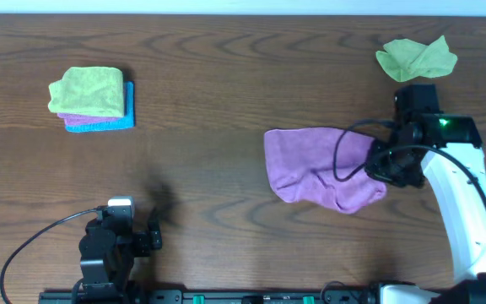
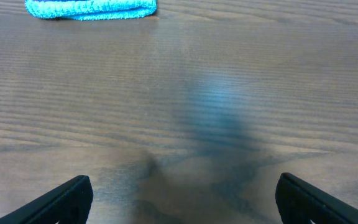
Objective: Fold the cloth
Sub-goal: 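Drag the purple cloth across the table with the right gripper to spread it, then pull the purple cloth's top corner rightward with the right gripper to flatten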
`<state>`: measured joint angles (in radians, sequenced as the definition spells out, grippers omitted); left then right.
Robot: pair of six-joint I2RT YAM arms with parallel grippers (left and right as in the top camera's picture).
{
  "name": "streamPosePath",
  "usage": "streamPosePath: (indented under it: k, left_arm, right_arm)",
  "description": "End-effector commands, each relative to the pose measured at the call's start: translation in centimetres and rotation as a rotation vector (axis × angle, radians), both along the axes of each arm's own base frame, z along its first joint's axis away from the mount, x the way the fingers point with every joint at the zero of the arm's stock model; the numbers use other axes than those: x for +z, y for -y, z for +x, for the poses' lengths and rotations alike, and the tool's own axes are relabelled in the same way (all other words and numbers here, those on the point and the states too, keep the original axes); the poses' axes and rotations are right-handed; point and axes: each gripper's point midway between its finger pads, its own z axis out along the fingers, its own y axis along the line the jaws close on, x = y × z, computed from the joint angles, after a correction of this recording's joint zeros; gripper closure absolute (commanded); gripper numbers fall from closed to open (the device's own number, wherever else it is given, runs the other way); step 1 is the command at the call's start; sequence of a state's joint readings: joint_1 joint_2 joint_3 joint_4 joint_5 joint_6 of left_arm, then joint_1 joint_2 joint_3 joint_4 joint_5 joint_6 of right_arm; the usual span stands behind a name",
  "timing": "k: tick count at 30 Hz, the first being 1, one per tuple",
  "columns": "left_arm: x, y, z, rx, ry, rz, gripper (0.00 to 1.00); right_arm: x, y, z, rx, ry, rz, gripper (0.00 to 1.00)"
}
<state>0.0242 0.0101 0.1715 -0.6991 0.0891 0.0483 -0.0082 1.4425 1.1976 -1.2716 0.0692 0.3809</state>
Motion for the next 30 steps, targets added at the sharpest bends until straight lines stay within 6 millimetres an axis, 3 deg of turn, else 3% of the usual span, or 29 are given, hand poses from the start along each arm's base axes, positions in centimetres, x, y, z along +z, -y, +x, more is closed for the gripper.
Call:
streamPosePath:
  k: [1, 3, 4, 5, 10, 14, 20, 25, 30]
  left_arm:
    - [-0.8, -0.2, -0.4, 0.015, -0.029, -0.001, 0.05]
    - [-0.8, -0.2, -0.4, 0.015, -0.029, -0.001, 0.05]
    - [-0.8, -0.2, -0.4, 0.016, -0.029, 0.000, 0.05]
    - [-0.8, -0.2, -0.4, 0.015, -0.029, -0.001, 0.05]
    - [-0.8, -0.2, -0.4, 0.015, -0.029, -0.001, 0.05]
    - [-0.8, -0.2, -0.4, 0.015, -0.029, -0.001, 0.05]
    - [-0.8, -0.2, -0.4, 0.015, -0.029, -0.001, 0.05]
    - [-0.8, -0.2, -0.4, 0.016, -0.029, 0.000, 0.05]
    - [-0.8, -0.2, -0.4, 0.016, -0.029, 0.000, 0.05]
  right_arm:
    - [0.8, 3.6, -0.6, -0.128, 0.002, -0.198, 0.77]
    - [0.8, 3.8, -0.7, -0.128, -0.002, -0.207, 0.66]
    - [0.8, 3.8, -0.7, -0.128, -0.004, -0.211, 0.54]
    - [0.9, 3.9, -0.8, -0.127, -0.006, -0.217, 0.36]
    - [0.9, 4.0, -0.7, -0.119, -0.004, -0.224, 0.10]
    - [0.3, 0.7, 0.3, 0.125, 0.008, -0.040, 0.12]
    - [0.8, -3.3, 3.9, 0.255, 0.171, 0.167, 0.25]
    - [0.6, -2.5, 7.8, 0.289, 0.285, 0.103, 0.25]
    - [-3.0, -1.7, 10.9, 0.334, 0.269, 0.053, 0.26]
